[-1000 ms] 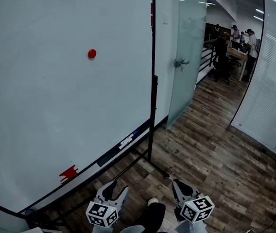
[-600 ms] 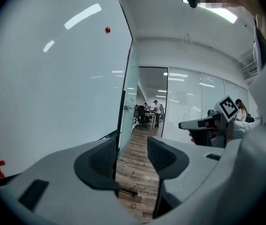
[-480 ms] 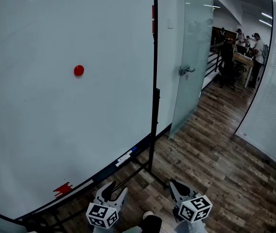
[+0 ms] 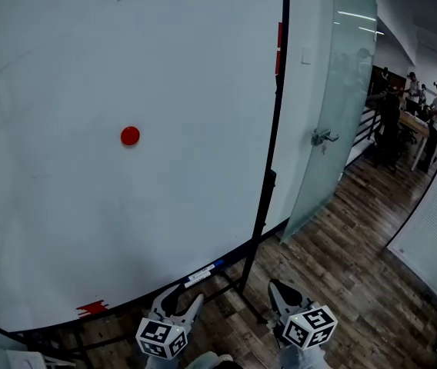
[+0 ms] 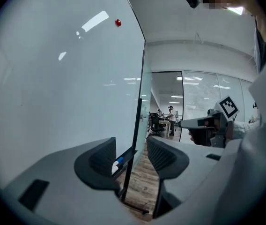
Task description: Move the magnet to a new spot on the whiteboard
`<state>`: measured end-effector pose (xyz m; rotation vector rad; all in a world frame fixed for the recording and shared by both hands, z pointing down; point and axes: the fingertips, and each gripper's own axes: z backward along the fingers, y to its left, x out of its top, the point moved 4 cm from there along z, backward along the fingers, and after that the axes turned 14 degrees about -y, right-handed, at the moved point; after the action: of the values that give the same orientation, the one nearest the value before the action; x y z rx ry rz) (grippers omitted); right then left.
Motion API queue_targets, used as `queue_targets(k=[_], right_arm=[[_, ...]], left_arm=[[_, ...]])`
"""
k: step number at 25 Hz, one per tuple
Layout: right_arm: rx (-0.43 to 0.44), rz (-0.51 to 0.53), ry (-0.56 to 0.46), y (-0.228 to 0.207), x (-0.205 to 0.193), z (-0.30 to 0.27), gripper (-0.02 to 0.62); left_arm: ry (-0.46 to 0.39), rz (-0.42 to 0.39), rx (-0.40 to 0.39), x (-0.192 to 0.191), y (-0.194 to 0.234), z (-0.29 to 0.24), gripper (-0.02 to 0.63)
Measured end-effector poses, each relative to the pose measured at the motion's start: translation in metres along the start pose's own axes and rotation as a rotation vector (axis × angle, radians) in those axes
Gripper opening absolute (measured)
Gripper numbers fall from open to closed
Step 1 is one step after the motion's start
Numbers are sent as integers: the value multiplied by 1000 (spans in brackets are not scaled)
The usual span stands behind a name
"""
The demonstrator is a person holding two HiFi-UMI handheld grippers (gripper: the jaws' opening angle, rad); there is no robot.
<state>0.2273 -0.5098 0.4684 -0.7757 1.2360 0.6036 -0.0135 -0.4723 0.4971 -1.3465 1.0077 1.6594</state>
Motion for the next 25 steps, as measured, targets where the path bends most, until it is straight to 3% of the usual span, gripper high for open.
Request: queue_targets(k=[13,20,25], right_arm=[[221,-56,7,-14,-18,-97,29],[370,-83,9,2,-17,-124,29],[509,-71,19,7,5,-144,29]], left_arm=[[3,-35,218,-13,36,-5,207],[-29,-91,380,8,36,25,207],[-83,-167,508,38,31,28,207]])
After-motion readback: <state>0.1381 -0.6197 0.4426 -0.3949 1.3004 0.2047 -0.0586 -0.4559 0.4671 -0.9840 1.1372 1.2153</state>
